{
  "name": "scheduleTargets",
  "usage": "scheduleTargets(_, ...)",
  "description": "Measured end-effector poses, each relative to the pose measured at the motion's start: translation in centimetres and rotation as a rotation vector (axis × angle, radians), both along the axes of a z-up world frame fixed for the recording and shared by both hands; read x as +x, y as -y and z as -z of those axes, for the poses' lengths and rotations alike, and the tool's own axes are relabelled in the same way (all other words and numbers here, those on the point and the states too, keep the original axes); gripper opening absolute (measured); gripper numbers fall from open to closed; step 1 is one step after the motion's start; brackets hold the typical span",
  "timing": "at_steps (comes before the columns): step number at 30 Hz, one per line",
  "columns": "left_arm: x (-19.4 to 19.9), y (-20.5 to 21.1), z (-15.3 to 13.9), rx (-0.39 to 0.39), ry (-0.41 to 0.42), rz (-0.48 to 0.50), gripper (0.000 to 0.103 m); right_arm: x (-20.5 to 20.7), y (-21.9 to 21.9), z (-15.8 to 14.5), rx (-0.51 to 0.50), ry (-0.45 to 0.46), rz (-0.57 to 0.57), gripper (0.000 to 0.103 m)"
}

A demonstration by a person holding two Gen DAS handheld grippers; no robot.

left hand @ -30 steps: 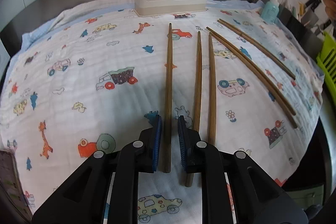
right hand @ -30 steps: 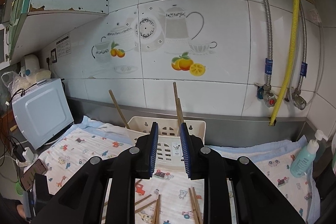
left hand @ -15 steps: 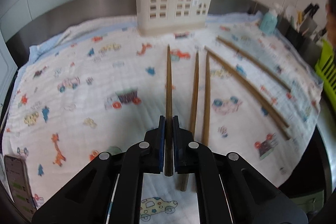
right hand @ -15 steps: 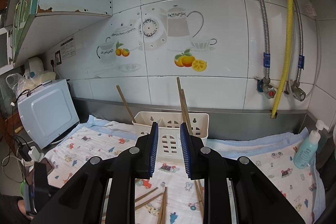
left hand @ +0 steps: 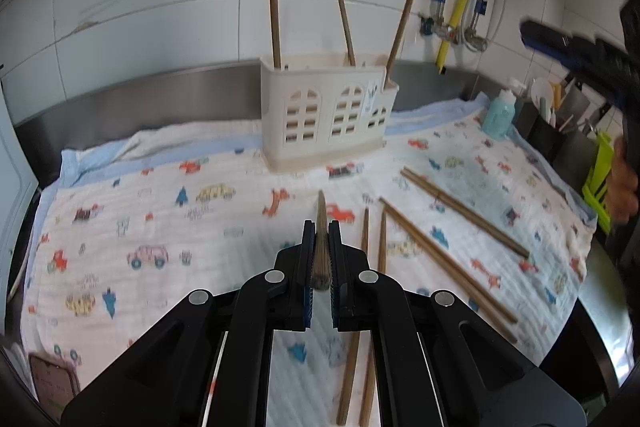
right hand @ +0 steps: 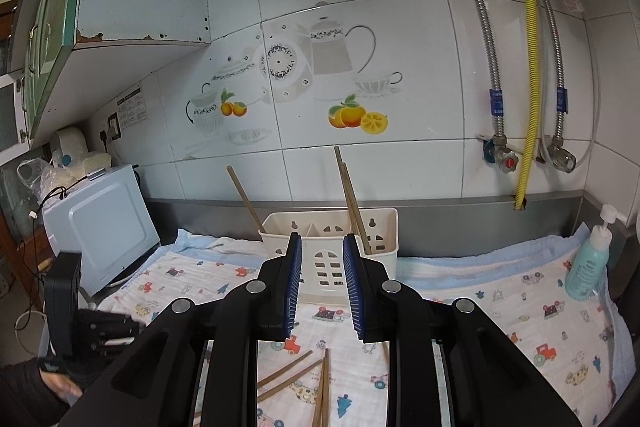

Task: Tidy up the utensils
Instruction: 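Lift the chopstick upright with the left tool toward the cream holder, then lower the chopstick into the holder with the left tool and open it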

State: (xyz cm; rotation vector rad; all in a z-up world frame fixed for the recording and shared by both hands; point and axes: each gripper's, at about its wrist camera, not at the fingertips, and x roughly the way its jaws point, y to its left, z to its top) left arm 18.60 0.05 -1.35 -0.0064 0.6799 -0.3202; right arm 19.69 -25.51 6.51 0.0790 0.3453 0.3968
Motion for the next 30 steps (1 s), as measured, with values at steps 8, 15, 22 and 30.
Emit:
scheduleTargets(8, 2.5, 0.7, -4.0, -0.017, 0.070, 0.015, 0.005, -0.7, 0.7, 0.8, 0.013, -0.020, 0.023, 0.022)
scheduleTargets(15, 5.0, 2.1, -8.4, -0.002, 0.137, 0.036, 0.005, -1.6, 1.1, 1.6, -0.009, -0.035, 0.043, 0.022)
scheduleTargets(22, 7.5, 3.5, -14.1, 0.007, 0.253, 0.024, 0.005, -2.3, 2.1, 3.1, -0.014, -0.052, 0.066, 0.022)
scheduleTargets(30, 12.2, 4.8, -18.7, 0.035, 0.382, -0.059, 0.005, -2.6, 3.4, 4.6, -0.009, -0.076, 0.090, 0.022)
